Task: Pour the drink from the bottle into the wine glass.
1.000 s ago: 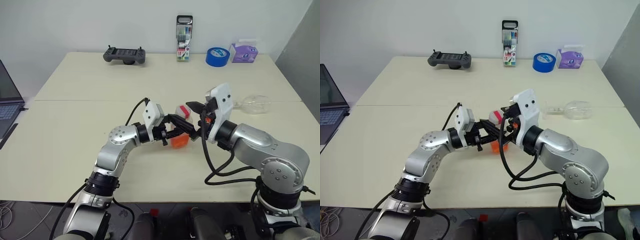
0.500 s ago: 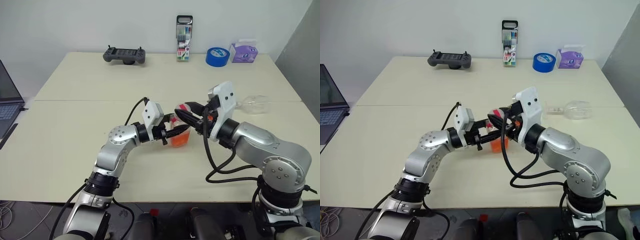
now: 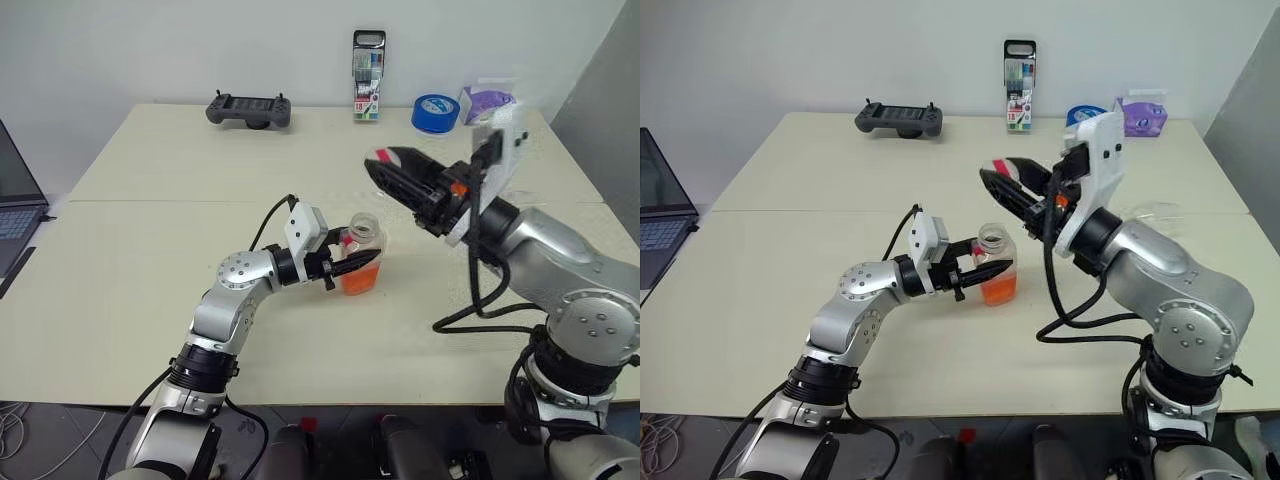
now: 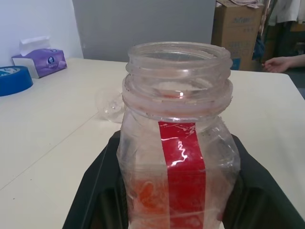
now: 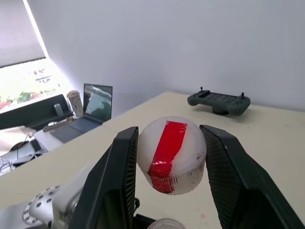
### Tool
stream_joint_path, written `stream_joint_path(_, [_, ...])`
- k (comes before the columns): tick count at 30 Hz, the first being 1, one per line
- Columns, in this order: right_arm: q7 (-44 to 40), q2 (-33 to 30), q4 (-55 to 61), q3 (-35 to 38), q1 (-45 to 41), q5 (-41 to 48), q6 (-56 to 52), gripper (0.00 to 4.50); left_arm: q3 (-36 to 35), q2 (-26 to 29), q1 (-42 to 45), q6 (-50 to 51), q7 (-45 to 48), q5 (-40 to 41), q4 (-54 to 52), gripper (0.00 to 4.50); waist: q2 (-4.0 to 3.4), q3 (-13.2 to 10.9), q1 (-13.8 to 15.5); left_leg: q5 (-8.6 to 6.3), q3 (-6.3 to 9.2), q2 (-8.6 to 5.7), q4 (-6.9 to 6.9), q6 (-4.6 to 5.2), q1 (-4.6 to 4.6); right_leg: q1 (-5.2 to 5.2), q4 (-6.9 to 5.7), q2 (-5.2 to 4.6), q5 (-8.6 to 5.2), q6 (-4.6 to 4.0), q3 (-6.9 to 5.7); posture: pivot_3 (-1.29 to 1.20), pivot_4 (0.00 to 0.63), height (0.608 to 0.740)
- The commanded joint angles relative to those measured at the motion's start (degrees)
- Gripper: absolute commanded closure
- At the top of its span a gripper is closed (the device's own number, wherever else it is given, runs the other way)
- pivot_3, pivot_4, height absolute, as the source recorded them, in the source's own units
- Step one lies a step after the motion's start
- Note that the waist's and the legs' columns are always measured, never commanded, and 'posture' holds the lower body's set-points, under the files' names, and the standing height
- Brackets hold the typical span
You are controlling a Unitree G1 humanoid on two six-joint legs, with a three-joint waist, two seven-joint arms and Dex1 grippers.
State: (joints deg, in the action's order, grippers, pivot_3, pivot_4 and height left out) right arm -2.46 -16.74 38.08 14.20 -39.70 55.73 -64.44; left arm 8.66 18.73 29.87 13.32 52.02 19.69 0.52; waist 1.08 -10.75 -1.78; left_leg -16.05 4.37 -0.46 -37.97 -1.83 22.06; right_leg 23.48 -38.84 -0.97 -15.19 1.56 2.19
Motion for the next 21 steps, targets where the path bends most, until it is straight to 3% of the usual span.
stream_joint_path(1, [6.3, -2.1, -0.7, 5.3, 6.0, -4.6, 1.5, 2.78, -1.0, -0.3, 0.9, -1.1, 0.1, 0.8, -2.0, 2.63, 0.03, 0.0, 0.1, 0.00, 0.00, 0.00, 0.00, 0.00, 0.00, 0.00, 0.00, 0.00, 0.00, 0.00, 0.01, 0.00, 0.150, 0.740])
stream_joint_path(6, [3.3, -4.8, -6.0, 2.0, 31.9, -19.9, 13.7, 2.78, -1.5, -0.8, 1.2, -1.0, -0.5, 1.1, -1.9, 2.63, 0.06, 0.0, 0.9, 0.00, 0.03, -0.09, 0.02, 0.00, 0.10, -0.14, 0.26, -0.01, -0.04, 0.07, -0.08, 0.00, 0.150, 0.740])
stream_joint_path(12, [2.7, -0.4, -18.1, 1.9, 38.5, -29.5, 29.0, 2.78, -1.9, -1.1, 2.3, -0.9, -0.6, 0.7, -1.2, 2.63, -0.02, 0.0, -0.6, 0.00, -0.56, -0.06, 0.00, 0.00, -0.16, 0.03, 0.01, -0.04, -0.06, 0.12, 0.36, 0.00, 0.150, 0.740])
stream_joint_path(20, [3.0, -0.3, -17.3, 3.3, 36.5, -31.5, 30.0, 0.05, -4.2, -0.5, 3.3, -1.9, -1.6, 0.5, 0.5, 2.63, -0.03, 0.0, -0.5, 0.04, -0.47, 0.13, 0.00, 0.05, -0.23, -0.06, -0.06, 0.53, -0.15, 0.27, 0.28, 0.00, 0.150, 0.740])
stream_joint_path(21, [2.8, -0.2, -16.7, 4.0, 36.1, -30.6, 29.5, 0.00, -4.5, -0.5, 3.4, -2.1, -1.9, 0.5, 0.8, 2.63, -0.03, 0.0, -0.5, 0.04, -0.41, 0.13, 0.00, 0.05, -0.23, -0.06, -0.06, 0.52, -0.12, 0.21, 0.29, 0.00, 0.150, 0.740])
